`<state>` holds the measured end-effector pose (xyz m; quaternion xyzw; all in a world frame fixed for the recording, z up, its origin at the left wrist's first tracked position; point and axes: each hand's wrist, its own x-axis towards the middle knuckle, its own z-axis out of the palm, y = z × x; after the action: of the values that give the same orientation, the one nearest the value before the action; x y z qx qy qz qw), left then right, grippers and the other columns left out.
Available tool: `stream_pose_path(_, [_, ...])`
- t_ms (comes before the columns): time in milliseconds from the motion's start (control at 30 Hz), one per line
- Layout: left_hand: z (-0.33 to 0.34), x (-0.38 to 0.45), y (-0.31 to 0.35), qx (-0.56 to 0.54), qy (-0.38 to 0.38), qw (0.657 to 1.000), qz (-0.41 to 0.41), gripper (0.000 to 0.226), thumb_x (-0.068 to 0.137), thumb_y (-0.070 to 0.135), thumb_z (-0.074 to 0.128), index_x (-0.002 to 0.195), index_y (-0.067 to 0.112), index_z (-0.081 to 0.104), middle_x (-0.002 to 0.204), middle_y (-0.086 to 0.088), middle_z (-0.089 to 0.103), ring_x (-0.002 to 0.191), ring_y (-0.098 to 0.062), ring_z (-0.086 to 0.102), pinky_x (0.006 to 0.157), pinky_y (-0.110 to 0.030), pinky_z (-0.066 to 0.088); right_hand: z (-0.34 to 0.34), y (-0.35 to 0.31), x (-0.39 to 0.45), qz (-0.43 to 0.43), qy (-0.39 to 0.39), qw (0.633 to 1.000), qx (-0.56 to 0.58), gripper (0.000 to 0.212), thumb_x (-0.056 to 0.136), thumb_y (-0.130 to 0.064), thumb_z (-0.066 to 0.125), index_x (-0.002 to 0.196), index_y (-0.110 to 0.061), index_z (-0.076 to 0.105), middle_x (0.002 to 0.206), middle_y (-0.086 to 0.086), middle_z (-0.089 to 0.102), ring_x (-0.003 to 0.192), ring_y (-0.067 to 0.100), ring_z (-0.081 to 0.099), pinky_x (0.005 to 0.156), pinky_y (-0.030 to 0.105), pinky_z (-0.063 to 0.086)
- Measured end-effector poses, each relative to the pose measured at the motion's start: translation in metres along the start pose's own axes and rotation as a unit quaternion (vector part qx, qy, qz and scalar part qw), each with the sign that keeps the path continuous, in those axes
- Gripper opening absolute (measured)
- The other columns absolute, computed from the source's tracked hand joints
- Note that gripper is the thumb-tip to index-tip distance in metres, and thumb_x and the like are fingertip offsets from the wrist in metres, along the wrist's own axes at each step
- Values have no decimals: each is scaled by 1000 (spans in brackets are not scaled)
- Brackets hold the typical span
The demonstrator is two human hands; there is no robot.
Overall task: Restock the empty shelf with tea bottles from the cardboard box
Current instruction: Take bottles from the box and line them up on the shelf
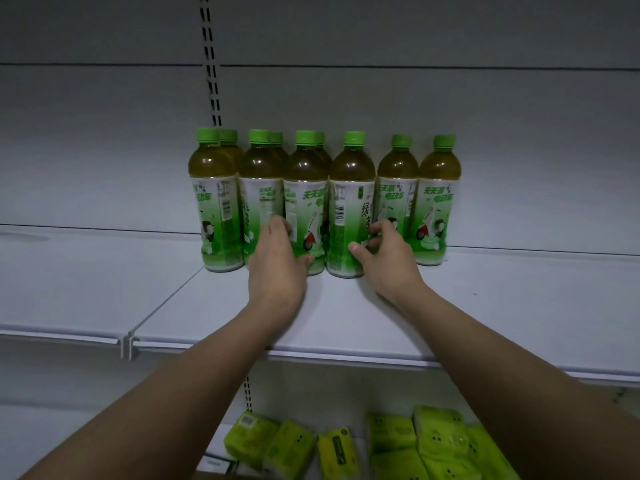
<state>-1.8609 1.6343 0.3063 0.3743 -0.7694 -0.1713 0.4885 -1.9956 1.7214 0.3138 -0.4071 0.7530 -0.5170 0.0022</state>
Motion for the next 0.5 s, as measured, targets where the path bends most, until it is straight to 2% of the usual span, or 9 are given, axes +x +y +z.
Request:
stream_pose_path(133, [-8,-2,-4,42,-27,999,19,39,76,20,77,104,20,49,106,2,58,90,-17,55,72,-32,47,-3,-5,-8,2,-28,999,-43,49,88,-28,67,131,-13,46,121,6,62,110,24,59,93,37,49])
stream_pose_path(233, [-19,-6,-6,61,-70,995,36,42,77,20,73,114,22,53,114,2,61,97,-18,59,76,-36,53,-9,-8,-19,-7,-42,996,-84,49,88,-29,67,129,-13,46,124,7,60,113,25,57,90,35,46])
stream_pose_path(333, [-33,-12,-4,88,-116,988,48,45,80,28,67,123,24,54,119,1,61,104,-21,58,80,-39,54,-18,-16,-32,1,-55,993,-101,42,89,-33,63,123,-15,47,118,5,59,109,26,57,87,37,47])
stream_pose_path(433, [-50,-20,0,108,-153,982,34,37,81,33,64,117,26,57,119,2,61,106,-21,58,81,-36,51,-27,-33,-46,17,-104,987,-121,47,89,-45,59,124,-15,49,115,4,59,105,27,58,91,43,49])
stream_pose_path(500, [-63,-26,3,124,-179,976,13,33,81,35,62,113,29,60,117,4,62,106,-19,58,80,-34,50,-32,-48,-58,18,-142,980,-137,49,86,-53,57,118,-16,53,113,5,62,102,27,60,91,44,50])
